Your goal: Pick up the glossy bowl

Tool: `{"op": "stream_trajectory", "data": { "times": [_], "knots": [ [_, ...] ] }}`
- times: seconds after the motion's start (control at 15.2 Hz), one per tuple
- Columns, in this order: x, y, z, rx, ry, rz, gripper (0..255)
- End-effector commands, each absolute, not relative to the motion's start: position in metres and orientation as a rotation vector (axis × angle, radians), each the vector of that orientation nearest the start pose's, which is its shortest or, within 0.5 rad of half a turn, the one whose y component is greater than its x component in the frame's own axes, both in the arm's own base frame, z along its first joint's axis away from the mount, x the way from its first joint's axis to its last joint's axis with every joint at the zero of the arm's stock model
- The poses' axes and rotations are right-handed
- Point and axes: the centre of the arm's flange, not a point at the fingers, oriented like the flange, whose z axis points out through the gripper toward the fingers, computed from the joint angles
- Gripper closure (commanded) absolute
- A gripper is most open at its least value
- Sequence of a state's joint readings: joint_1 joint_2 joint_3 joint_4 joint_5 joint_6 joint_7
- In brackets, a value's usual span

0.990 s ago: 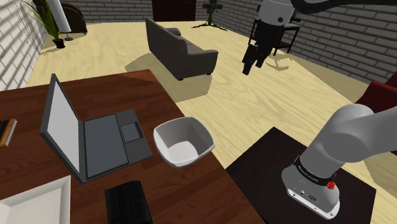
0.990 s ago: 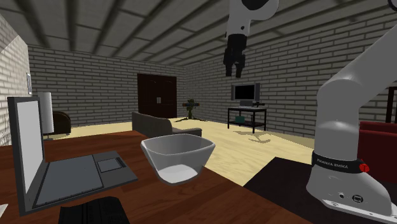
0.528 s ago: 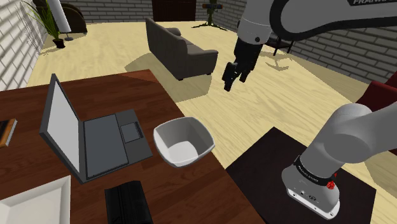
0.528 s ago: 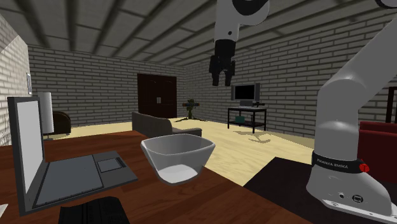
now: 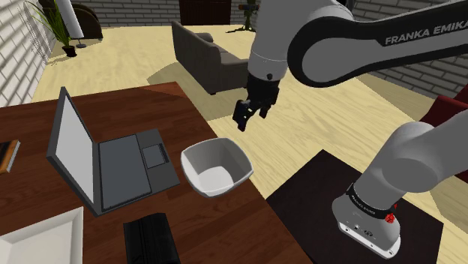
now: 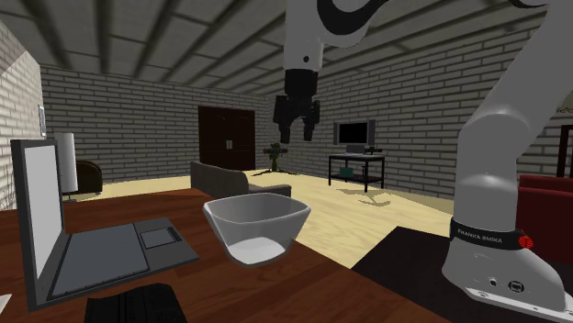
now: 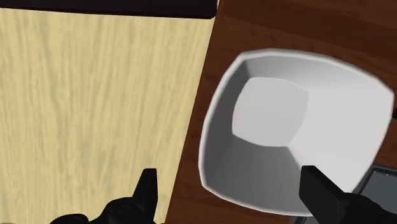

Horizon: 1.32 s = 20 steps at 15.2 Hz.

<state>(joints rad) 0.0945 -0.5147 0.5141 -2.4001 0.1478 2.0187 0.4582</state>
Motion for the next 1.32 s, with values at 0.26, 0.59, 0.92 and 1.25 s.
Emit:
{"op": "stream_trajectory", "data": {
  "times": [0.26, 0.59, 0.92, 1.25],
  "knots": [
    [0.338, 0.334, 0.448, -3.197, -0.053, -0.214, 0],
    [0.343, 0.393, 0.418, -3.205, -0.041, -0.225, 0],
    [0.348, 0.453, 0.386, -3.213, -0.029, -0.237, 0],
    [0.349, 0.462, 0.360, -3.215, -0.027, -0.239, 0]
  ]
}}
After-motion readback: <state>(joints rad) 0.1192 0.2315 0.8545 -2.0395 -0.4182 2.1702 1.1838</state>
